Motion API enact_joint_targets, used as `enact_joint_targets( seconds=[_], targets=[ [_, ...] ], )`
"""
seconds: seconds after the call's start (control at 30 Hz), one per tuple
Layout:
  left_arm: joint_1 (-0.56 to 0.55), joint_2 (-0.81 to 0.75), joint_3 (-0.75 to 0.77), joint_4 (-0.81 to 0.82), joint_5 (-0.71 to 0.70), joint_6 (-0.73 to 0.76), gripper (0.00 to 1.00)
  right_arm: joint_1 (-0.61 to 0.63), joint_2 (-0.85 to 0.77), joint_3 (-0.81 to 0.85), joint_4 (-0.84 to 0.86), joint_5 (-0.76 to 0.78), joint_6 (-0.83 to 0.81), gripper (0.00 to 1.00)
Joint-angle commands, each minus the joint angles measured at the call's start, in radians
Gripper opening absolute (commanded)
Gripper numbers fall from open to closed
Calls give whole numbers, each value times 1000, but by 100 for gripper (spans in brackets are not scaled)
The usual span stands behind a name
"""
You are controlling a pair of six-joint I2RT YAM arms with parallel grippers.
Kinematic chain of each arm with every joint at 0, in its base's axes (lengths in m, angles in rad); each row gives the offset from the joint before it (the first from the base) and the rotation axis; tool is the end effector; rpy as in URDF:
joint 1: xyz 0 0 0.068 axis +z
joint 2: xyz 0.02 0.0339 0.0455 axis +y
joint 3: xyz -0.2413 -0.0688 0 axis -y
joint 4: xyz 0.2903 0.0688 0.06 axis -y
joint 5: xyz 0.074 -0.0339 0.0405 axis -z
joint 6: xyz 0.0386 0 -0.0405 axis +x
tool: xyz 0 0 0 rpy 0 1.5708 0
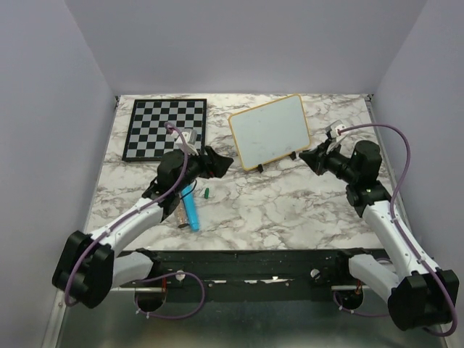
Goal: Write a sentence on the whiteboard
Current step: Pick up the whiteboard from the whiteboard stand.
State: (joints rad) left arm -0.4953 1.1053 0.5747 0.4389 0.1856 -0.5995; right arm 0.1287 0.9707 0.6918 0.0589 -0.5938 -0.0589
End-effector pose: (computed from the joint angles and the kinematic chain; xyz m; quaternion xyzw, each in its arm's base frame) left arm 0.2640 -0.1507 0.2237 0.0241 0.7378 -0.4077 0.5374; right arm 0.2777 0.0577 0.2673 -0.2520 0.7259 0.2491 0.5895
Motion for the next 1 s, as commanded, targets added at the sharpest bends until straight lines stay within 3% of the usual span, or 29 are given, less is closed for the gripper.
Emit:
enact_joint_targets(
  seconds=[0.0,0.17,0.53,0.67,0.83,0.97],
  targets=[
    [29,145,53,26,120,-112,96,-4,-36,-17,29,126,-42,1],
    [32,316,138,63,161,-36,95,-6,-29,-9,24,22,4,1],
    [57,573,381,-57,163,168,95,-8,42,34,-56,-106,-73,0],
    [104,610,383,-5,187,141,95,-9,45,37,-56,-118,-71,1],
    [161,712,413,197,435,32,91,-9,51,40,-82,-147,-71,1],
    [182,784,432,337,511,-49,89,-8,51,41,-85,-152,-73,1]
  ],
)
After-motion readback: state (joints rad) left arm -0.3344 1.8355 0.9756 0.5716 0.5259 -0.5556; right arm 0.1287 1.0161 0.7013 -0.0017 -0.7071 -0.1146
